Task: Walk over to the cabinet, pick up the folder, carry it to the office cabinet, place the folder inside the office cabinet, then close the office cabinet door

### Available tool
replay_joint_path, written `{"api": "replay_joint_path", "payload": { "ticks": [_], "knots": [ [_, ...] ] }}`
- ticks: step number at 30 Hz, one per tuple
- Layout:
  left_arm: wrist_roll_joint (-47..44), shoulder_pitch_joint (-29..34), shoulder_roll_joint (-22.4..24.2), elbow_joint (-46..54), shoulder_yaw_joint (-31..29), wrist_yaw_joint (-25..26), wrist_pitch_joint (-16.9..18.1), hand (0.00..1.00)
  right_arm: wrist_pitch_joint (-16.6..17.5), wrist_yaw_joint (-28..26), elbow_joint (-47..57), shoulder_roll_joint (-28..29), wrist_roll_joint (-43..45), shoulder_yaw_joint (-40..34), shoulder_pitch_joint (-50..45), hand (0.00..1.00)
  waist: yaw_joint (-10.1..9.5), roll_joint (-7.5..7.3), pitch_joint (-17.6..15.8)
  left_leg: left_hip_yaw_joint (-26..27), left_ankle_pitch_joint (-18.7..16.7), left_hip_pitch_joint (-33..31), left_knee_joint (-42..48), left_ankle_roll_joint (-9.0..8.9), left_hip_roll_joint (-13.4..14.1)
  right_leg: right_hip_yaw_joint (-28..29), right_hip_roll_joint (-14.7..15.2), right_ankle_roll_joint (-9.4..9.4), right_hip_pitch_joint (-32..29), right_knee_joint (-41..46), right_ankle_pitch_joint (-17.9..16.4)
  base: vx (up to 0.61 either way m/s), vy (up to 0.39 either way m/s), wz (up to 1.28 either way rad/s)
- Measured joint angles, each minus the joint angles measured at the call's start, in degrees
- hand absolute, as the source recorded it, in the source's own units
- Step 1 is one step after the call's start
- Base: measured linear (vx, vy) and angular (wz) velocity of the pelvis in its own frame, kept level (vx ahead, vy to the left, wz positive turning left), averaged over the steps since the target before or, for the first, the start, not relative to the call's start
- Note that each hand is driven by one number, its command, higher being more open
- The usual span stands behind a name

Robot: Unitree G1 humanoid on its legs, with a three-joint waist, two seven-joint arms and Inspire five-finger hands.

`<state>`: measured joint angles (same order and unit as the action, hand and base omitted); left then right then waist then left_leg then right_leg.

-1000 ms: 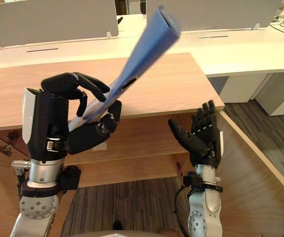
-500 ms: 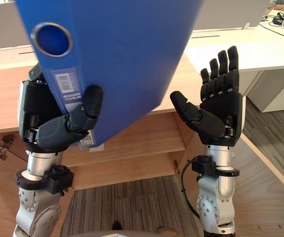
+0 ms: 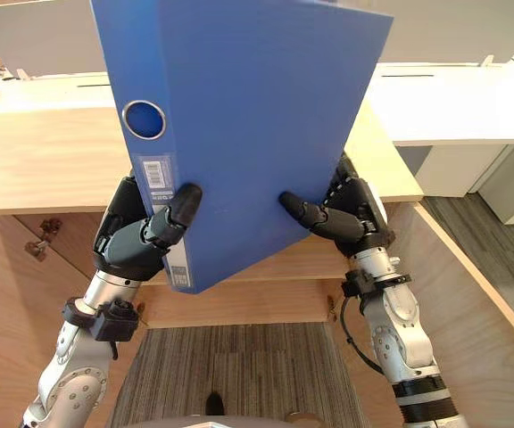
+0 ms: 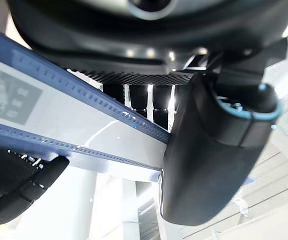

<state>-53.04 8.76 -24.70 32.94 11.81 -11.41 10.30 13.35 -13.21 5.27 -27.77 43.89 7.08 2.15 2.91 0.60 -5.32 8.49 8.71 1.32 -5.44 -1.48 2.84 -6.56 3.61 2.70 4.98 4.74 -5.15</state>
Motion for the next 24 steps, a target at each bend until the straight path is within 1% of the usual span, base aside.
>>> {"api": "replay_joint_path", "payload": {
  "ticks": [1,4,6,10,11,12,13,14,15,17,18,20,21,23,24],
  "knots": [
    [-0.1,0.0,-0.3,-0.1,0.0,0.0,0.0,0.00,-0.1,-0.9,0.0,-0.4,0.4,0.7,0.0,0.00,-0.18,0.01,0.0,-0.1,0.0,0.0,0.0,0.01,0.0,-0.1,0.0,-0.01,0.0,0.0,0.0,0.00,-0.003,0.04],
    [-1.5,0.3,-0.4,-0.2,-0.1,-0.1,0.0,0.00,-0.3,-1.2,-0.6,-0.6,3.9,1.2,0.1,0.00,-0.61,0.02,0.0,-0.4,0.2,-0.2,0.0,0.02,0.0,-0.4,0.0,-0.06,0.0,0.0,0.1,-0.01,-0.001,0.06],
    [-1.6,0.6,-0.2,-0.2,-0.5,-0.2,0.1,0.00,-0.4,-1.3,-0.6,-0.6,4.4,1.2,0.1,0.00,-0.61,0.03,0.0,-0.4,0.3,-0.3,0.0,0.03,0.0,-0.4,0.0,-0.07,0.0,0.0,0.1,-0.01,0.001,0.02],
    [-1.4,1.7,1.5,-0.2,-2.9,-0.3,0.2,0.00,-0.6,-2.9,-0.6,0.6,5.7,1.0,0.1,0.00,-0.56,0.04,0.0,-0.3,0.4,-0.4,0.0,0.00,0.1,-0.3,-0.1,-0.18,-0.2,-0.2,0.2,-0.01,0.001,-0.01],
    [-1.5,2.2,3.0,-0.4,-4.0,-0.3,0.2,1.00,-0.6,-4.1,-0.4,1.8,6.1,0.9,0.0,0.00,-0.53,0.07,0.0,-0.3,0.4,-0.4,0.0,-0.01,0.1,-0.2,-0.1,-0.18,-0.3,-0.3,0.2,0.00,0.000,0.00],
    [-1.4,2.4,3.9,-0.6,-4.9,-0.3,0.3,1.00,-0.7,-4.9,0.0,2.5,6.2,0.9,0.0,0.00,-0.53,0.08,0.1,-0.2,0.4,-0.5,0.0,-0.01,0.2,-0.2,-0.2,-0.18,-0.4,-0.3,0.2,0.00,0.000,0.00],
    [-1.0,2.5,5.7,-1.5,-6.4,0.0,0.7,1.00,-0.7,-5.3,1.4,4.2,5.7,1.0,-0.3,0.00,-0.55,0.10,0.1,-0.2,0.4,-0.6,0.0,-0.06,0.2,-0.2,-0.2,-0.23,-0.5,-0.4,0.3,0.00,0.000,0.00],
    [0.5,2.5,7.8,-1.5,-7.5,0.1,1.5,1.00,-0.8,-5.2,2.5,5.9,4.5,1.0,-0.5,0.00,-0.72,0.03,0.1,-0.2,0.5,-0.8,0.0,-0.07,0.2,-0.2,-0.3,-0.25,-0.6,-0.6,0.4,0.00,0.000,0.00],
    [2.0,2.5,8.8,-1.5,-8.1,0.2,1.8,1.00,-0.8,-5.1,2.8,6.8,3.9,1.0,-0.5,0.00,-0.83,0.04,0.1,-0.2,0.5,-0.8,0.0,-0.07,0.2,-0.2,-0.3,-0.25,-0.6,-0.7,0.4,0.00,0.000,0.00],
    [9.8,3.5,11.8,-1.5,-12.1,1.8,3.1,1.00,-0.8,-4.2,4.6,10.8,3.0,0.6,-0.6,0.00,-1.01,0.07,0.1,-0.3,0.4,-1.2,0.0,-0.08,0.2,-0.3,-0.3,-0.21,-0.6,-1.1,0.6,0.00,0.000,0.00],
    [11.9,4.0,12.6,-1.5,-13.3,2.6,3.5,1.00,-0.8,-3.9,4.9,11.7,2.5,0.2,-0.6,0.00,-1.02,0.07,0.1,-0.3,0.4,-1.3,0.0,-0.08,0.2,-0.3,-0.3,-0.21,-0.6,-1.2,0.7,0.03,-0.006,0.02],
    [18.6,5.9,16.4,-1.7,-19.0,5.5,4.4,1.00,-0.8,-2.2,6.4,14.7,0.6,-2.4,-0.7,0.00,-1.41,0.07,0.1,-0.5,0.4,-1.7,0.0,-0.08,0.2,-0.5,-0.3,-0.20,-0.6,-1.3,0.8,0.04,-0.007,0.03],
    [20.1,6.5,17.6,-2.0,-20.8,6.4,4.7,1.00,-0.7,-1.6,6.8,15.4,0.2,-3.4,-0.7,0.00,-1.51,0.07,0.1,-0.6,0.4,-1.8,0.0,-0.08,0.1,-0.6,-0.3,-0.19,-0.7,-1.4,0.8,0.02,-0.005,0.08],
    [23.3,8.6,20.7,-5.0,-28.0,10.0,5.5,1.00,-0.5,0.0,7.7,17.6,-0.9,-7.8,-1.1,0.00,-1.93,0.08,0.1,-1.1,0.4,-1.9,0.0,-0.08,0.1,-1.2,-0.3,-0.21,-0.3,-1.7,0.8,0.01,-0.010,0.12],
    [23.7,8.9,21.3,-6.3,-29.8,10.7,5.8,1.00,-0.4,0.3,7.7,17.9,-0.8,-8.7,-1.2,0.00,-1.99,0.08,0.1,-1.3,0.4,-1.9,0.0,-0.08,0.1,-1.4,-0.3,-0.21,-0.2,-1.8,0.8,0.01,-0.010,0.11]
  ]
}}
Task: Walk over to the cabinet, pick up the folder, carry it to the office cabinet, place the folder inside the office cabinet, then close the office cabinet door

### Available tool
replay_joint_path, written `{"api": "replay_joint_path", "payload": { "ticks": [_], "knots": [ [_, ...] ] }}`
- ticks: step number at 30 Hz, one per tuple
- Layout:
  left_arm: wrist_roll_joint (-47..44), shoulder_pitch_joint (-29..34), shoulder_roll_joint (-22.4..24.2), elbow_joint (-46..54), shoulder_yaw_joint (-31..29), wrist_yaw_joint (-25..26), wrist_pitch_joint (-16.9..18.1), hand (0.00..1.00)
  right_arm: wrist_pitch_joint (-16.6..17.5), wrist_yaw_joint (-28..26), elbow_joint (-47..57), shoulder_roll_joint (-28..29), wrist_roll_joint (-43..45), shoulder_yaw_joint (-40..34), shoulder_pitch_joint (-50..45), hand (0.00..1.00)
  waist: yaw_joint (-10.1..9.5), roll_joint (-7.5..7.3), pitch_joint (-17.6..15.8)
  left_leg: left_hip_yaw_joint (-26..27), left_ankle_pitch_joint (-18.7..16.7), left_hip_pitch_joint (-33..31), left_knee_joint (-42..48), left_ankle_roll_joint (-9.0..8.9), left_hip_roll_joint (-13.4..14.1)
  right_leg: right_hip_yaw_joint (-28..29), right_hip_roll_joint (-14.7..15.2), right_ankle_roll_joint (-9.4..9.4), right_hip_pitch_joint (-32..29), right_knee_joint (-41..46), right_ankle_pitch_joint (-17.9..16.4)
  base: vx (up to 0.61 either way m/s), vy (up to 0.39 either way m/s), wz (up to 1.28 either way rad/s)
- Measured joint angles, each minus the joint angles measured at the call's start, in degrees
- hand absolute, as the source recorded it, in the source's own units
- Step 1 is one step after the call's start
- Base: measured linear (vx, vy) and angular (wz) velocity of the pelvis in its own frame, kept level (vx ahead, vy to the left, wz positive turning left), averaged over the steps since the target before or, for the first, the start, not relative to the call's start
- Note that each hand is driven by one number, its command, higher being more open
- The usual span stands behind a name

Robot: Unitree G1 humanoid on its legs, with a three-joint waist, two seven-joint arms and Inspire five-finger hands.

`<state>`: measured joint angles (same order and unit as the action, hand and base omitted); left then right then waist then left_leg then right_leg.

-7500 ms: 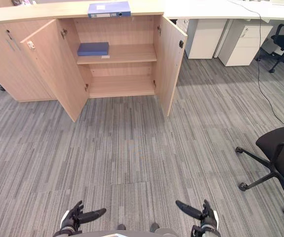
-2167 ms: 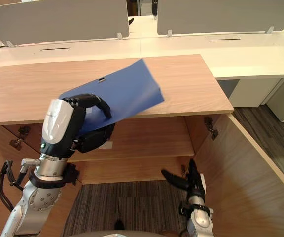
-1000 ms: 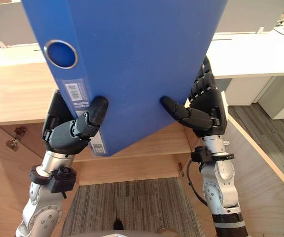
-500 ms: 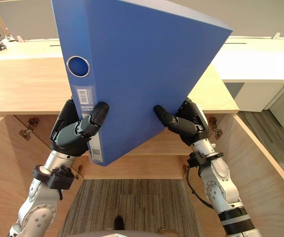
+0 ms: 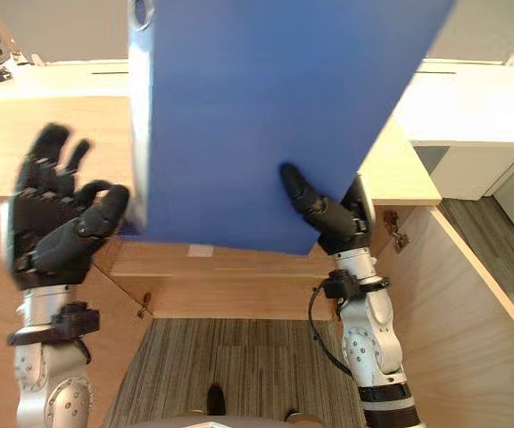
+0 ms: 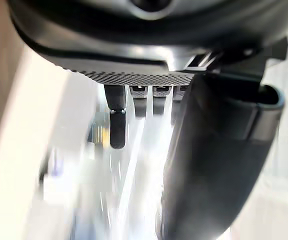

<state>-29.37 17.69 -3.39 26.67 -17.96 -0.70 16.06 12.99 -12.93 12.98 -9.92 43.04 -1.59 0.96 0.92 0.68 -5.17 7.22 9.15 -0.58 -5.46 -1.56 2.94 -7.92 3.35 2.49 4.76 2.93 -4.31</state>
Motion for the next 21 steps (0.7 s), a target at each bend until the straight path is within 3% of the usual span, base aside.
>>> {"api": "replay_joint_path", "payload": {
  "ticks": [2,4,10,13,18,21],
  "knots": [
    [0.1,2.1,2.2,-6.2,-6.2,4.3,0.1,1.00,0.2,1.0,0.3,0.2,-0.3,-1.9,-0.3,0.00,-0.11,0.02,0.0,-0.2,0.0,-0.1,0.0,-0.05,0.0,-0.2,0.0,-0.01,0.1,-0.2,0.0,0.00,-0.008,0.05],
    [0.1,4.2,3.6,-10.4,-8.5,6.5,-0.3,1.00,0.2,1.4,1.6,0.2,-0.5,-2.3,-1.7,0.00,-0.32,0.01,0.0,-0.3,-0.1,-0.4,0.0,-0.07,0.1,-0.3,0.1,-0.01,-0.1,-0.3,0.0,0.00,-0.003,0.02],
    [3.9,8.9,4.6,-28.2,-8.9,6.7,-3.8,1.00,0.1,1.4,1.9,-0.2,-2.1,2.3,-2.8,0.00,-1.17,0.09,0.9,-0.3,-0.1,-1.1,0.0,-0.14,0.1,-0.3,0.2,-0.01,-1.0,-0.3,0.0,0.00,0.000,0.00],
    [9.4,8.2,3.8,-41.9,-7.8,4.3,-6.9,1.00,-0.7,0.5,1.2,-2.8,-3.4,10.1,-2.9,0.00,-1.16,0.04,1.0,-0.3,-0.1,-1.7,0.0,-0.14,0.1,-0.3,0.2,-0.01,-1.6,-0.3,0.0,0.00,0.000,0.00],
    [17.7,3.2,-0.4,-66.0,0.4,0.4,-9.4,1.00,-2.5,-1.3,-8.7,-7.5,-13.4,25.8,1.1,0.00,-1.53,-0.10,0.7,-0.1,0.2,-4.0,0.4,-0.16,0.6,-0.1,0.0,-0.17,-4.2,0.4,0.2,-0.01,0.000,-0.02],
    [20.6,-3.1,-1.2,-73.7,2.4,0.1,-9.6,1.00,-4.1,-0.8,-15.9,-8.7,-22.1,31.8,8.5,0.00,-1.97,0.00,-5.2,0.1,0.1,-8.7,3.2,-0.46,1.4,0.5,-0.2,-0.57,-9.7,5.0,-0.2,-0.12,0.005,-0.09]
  ]
}}
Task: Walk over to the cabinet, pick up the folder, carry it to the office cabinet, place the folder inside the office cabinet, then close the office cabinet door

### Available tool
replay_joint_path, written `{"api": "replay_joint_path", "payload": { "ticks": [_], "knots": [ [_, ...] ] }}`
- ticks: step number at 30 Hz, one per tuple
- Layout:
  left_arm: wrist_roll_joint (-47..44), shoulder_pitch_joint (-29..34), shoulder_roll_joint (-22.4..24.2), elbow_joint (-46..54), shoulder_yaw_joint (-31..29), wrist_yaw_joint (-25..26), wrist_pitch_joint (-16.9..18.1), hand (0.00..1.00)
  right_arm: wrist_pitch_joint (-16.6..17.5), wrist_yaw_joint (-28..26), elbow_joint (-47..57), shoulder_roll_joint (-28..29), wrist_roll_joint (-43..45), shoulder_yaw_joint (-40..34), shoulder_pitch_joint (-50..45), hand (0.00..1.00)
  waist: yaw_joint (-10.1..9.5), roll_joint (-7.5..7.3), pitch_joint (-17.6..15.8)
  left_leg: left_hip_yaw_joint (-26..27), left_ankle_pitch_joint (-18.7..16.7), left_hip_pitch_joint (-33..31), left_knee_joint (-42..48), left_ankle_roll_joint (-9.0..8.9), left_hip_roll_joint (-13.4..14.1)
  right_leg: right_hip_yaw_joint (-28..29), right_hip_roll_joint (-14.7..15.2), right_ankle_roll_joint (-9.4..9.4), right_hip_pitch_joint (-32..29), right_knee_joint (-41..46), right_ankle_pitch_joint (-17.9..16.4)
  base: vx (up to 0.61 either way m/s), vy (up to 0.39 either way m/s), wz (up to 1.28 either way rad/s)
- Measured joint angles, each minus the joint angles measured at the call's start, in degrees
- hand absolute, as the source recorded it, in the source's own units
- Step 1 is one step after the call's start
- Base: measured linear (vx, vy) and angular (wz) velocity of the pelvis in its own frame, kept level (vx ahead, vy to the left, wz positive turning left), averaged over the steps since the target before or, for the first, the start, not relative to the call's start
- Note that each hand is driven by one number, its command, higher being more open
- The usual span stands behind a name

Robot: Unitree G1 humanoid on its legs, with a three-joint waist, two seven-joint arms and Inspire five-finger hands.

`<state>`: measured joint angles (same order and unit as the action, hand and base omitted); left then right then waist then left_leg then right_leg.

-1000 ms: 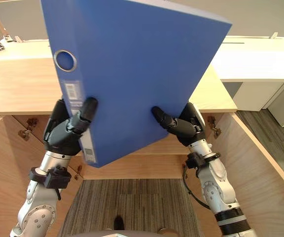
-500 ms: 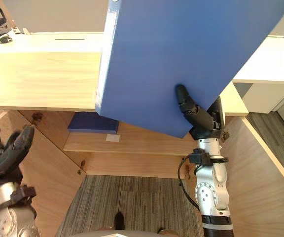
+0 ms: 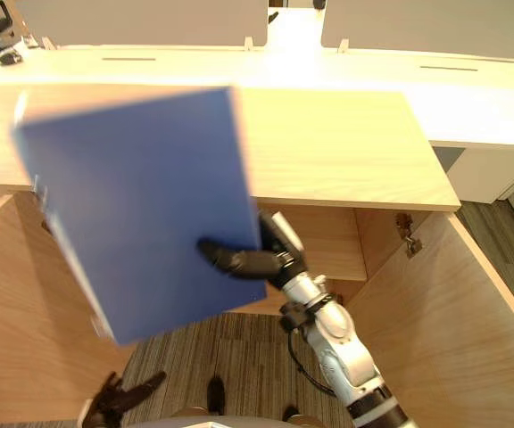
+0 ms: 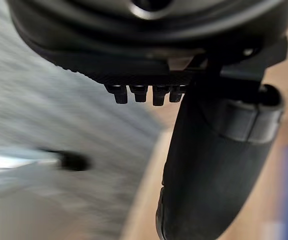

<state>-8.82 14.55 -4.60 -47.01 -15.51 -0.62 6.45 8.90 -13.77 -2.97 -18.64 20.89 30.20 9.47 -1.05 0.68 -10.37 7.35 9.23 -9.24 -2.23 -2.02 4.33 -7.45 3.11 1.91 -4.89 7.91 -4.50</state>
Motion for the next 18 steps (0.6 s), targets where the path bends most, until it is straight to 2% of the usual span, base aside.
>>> {"api": "replay_joint_path", "payload": {
  "ticks": [2,5,7,8,11,15,18],
  "knots": [
    [0.6,-5.5,-1.6,-3.3,1.3,0.1,0.1,1.00,-0.1,1.3,-4.8,0.2,-5.6,1.6,6.0,0.00,-0.47,0.43,-6.7,0.6,-2.7,-7.0,8.8,0.33,0.9,1.1,0.1,-0.24,-6.7,7.1,-1.7,-0.21,0.013,-0.19],
    [0.6,-9.9,-3.5,-3.3,1.8,0.4,1.2,1.00,-1.2,3.9,-8.1,0.2,-10.0,1.5,9.0,0.00,-0.46,1.70,-12.0,0.8,-6.0,-14.4,18.0,0.39,1.6,1.7,0.6,-0.37,-14.1,15.7,-4.8,-0.22,0.028,-0.08],
    [0.9,-11.5,-4.4,-3.4,2.2,0.4,1.6,1.00,-1.3,4.5,-8.5,0.5,-9.9,0.5,9.1,0.00,-0.48,2.27,-13.2,0.9,-7.2,-18.8,21.9,0.58,2.1,2.2,0.9,-0.41,-18.7,19.8,-5.9,-0.18,0.022,-0.14],
    [0.9,-13.1,-4.8,-3.6,2.6,0.5,1.6,1.00,-1.3,5.3,-9.6,1.9,-9.0,-1.0,9.6,0.00,-0.48,2.79,-13.4,0.9,-8.3,-23.5,25.8,0.62,2.7,2.5,0.8,-0.45,-23.5,23.3,-6.8,-0.13,0.001,-0.17],
    [0.8,-16.6,-4.9,-4.4,2.5,0.7,2.0,1.00,-1.5,7.8,-12.0,5.5,-6.4,-5.4,11.5,0.00,-0.83,3.47,-15.1,1.0,-10.4,-29.2,31.0,1.20,3.5,2.7,0.9,0.00,-29.3,28.6,-8.8,-0.12,-0.016,-0.10],
    [0.7,-18.6,-3.8,0.5,2.3,3.0,2.2,1.00,-1.5,13.5,-11.9,10.8,2.8,-13.4,17.4,0.00,-1.64,3.67,-15.5,1.1,-12.2,-38.7,37.6,1.57,4.7,2.7,1.2,-0.16,-38.4,35.3,-10.7,-0.07,-0.017,0.00],
    [0.4,-20.2,-1.5,4.7,2.1,4.7,2.3,1.00,0.5,19.3,-11.9,12.0,10.7,-21.2,25.9,0.00,-3.10,3.83,-16.6,0.2,-13.1,-44.2,42.3,1.57,4.7,2.5,1.9,-0.70,-43.6,40.4,-12.1,-0.03,-0.001,0.12]
  ]
}}
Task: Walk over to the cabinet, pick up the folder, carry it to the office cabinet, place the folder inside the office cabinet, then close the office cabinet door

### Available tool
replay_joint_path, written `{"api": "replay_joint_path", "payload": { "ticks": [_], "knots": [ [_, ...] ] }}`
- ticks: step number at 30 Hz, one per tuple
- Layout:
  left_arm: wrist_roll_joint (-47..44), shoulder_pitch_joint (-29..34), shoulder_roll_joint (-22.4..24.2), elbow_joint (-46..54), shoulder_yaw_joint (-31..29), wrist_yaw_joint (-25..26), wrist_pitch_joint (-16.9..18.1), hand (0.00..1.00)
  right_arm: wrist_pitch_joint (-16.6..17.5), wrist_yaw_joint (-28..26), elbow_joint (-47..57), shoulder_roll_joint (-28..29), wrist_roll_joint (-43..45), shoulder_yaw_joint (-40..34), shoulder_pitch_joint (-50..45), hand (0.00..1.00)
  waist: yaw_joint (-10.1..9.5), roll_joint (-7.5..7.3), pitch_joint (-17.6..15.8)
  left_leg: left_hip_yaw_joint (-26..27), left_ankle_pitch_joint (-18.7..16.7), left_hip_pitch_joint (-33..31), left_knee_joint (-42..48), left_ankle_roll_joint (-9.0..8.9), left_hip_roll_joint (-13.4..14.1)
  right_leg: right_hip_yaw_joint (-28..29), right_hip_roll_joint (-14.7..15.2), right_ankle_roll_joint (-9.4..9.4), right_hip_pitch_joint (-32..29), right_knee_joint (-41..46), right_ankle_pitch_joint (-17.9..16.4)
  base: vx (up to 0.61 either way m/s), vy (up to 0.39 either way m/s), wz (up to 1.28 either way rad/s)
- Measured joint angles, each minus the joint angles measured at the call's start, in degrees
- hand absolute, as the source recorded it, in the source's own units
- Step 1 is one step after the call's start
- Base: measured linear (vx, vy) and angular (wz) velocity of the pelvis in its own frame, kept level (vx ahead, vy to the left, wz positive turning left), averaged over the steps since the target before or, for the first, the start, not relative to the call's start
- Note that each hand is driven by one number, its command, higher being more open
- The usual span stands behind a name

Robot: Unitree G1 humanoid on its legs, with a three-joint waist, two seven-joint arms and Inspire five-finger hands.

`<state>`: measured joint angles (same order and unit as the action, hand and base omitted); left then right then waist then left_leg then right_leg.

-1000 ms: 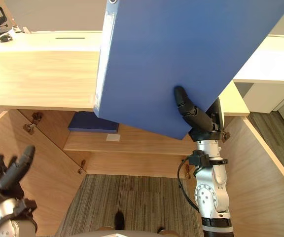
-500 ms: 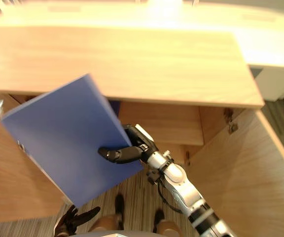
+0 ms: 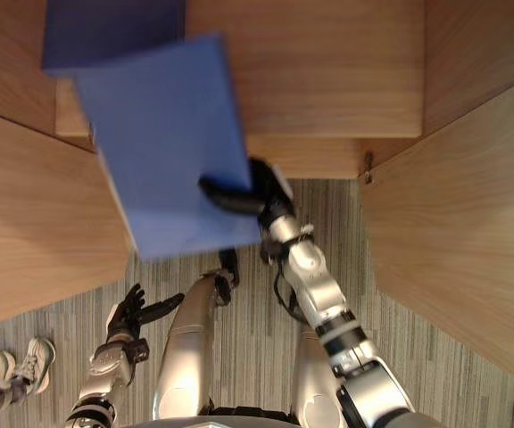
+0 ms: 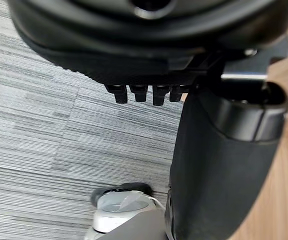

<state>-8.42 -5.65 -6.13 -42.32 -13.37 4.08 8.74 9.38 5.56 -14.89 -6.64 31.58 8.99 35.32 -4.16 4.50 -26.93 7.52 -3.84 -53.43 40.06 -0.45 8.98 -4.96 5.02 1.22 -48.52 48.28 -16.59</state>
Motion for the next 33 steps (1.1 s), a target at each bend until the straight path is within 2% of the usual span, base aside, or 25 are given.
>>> {"api": "replay_joint_path", "payload": {
  "ticks": [2,5,11,12,15,24,28,33],
  "knots": [
    [-1.7,-0.9,2.2,2.3,0.2,1.1,0.3,1.00,2.5,4.8,0.0,0.1,5.8,-5.5,7.6,0.00,-0.56,0.06,-0.2,-0.8,-0.6,-4.3,3.0,0.23,-0.1,-0.3,0.4,0.04,-3.7,2.8,-0.9,-0.01,-0.001,0.09],
    [-2.5,-1.2,2.8,4.4,0.3,1.6,0.2,1.00,4.5,8.2,-0.5,0.5,10.3,-8.7,13.2,0.00,-0.75,0.04,-0.4,-1.2,-1.3,-6.5,5.4,0.46,0.0,-0.4,0.6,0.15,-5.6,4.9,-1.9,0.00,-0.001,0.01],
    [-4.1,-3.8,4.0,7.1,1.5,3.2,0.4,1.00,6.1,12.9,-7.3,2.9,17.2,-14.3,21.5,0.00,-1.25,0.05,-0.5,-1.4,-2.4,-8.3,7.4,-0.14,0.1,-0.4,0.8,0.14,-7.2,6.8,-2.8,0.00,-0.005,0.00],
    [-4.1,-4.4,4.5,7.6,1.7,3.3,0.4,1.00,6.3,13.8,-9.4,3.6,19.2,-16.0,23.4,1.00,-1.30,0.05,-0.5,-1.5,-2.4,-8.7,7.5,-0.15,0.1,-0.4,0.8,0.12,-7.7,7.1,-2.8,-0.02,-0.045,0.02],
    [-4.0,-5.7,5.5,8.6,2.7,3.4,0.4,1.00,7.0,16.4,-13.0,4.9,24.2,-19.7,26.1,1.00,-1.67,0.05,-0.5,-1.9,-2.3,-10.0,8.1,-0.01,-0.1,-0.8,1.0,-0.01,-8.7,7.9,-3.2,-0.01,-0.046,0.05],
    [-4.1,-6.0,6.5,8.4,2.7,5.6,0.4,1.00,9.6,19.6,-14.5,6.0,27.5,-24.6,30.4,1.00,-2.07,0.05,-0.5,-2.4,-2.2,-10.1,7.9,-0.07,-0.6,-1.5,1.6,-0.37,-8.7,8.4,-3.8,-0.01,-0.036,0.05],
    [-4.1,-6.0,6.5,8.4,2.7,5.6,0.4,1.00,10.4,19.6,-14.2,6.4,27.5,-24.2,30.4,1.00,-2.10,0.05,-0.4,-2.4,-2.1,-10.1,7.8,0.07,-0.8,-1.5,1.7,-0.39,-8.7,8.4,-3.8,0.00,0.000,0.00],
    [-4.1,-6.0,6.3,8.3,2.6,5.6,0.3,1.00,9.0,16.8,-11.5,5.0,22.0,-17.0,27.6,1.00,-1.53,0.02,-0.4,-2.4,-2.1,-10.1,7.8,0.09,-0.7,-1.5,1.7,-0.39,-8.6,8.3,-3.8,0.00,0.000,0.00]
  ]
}}
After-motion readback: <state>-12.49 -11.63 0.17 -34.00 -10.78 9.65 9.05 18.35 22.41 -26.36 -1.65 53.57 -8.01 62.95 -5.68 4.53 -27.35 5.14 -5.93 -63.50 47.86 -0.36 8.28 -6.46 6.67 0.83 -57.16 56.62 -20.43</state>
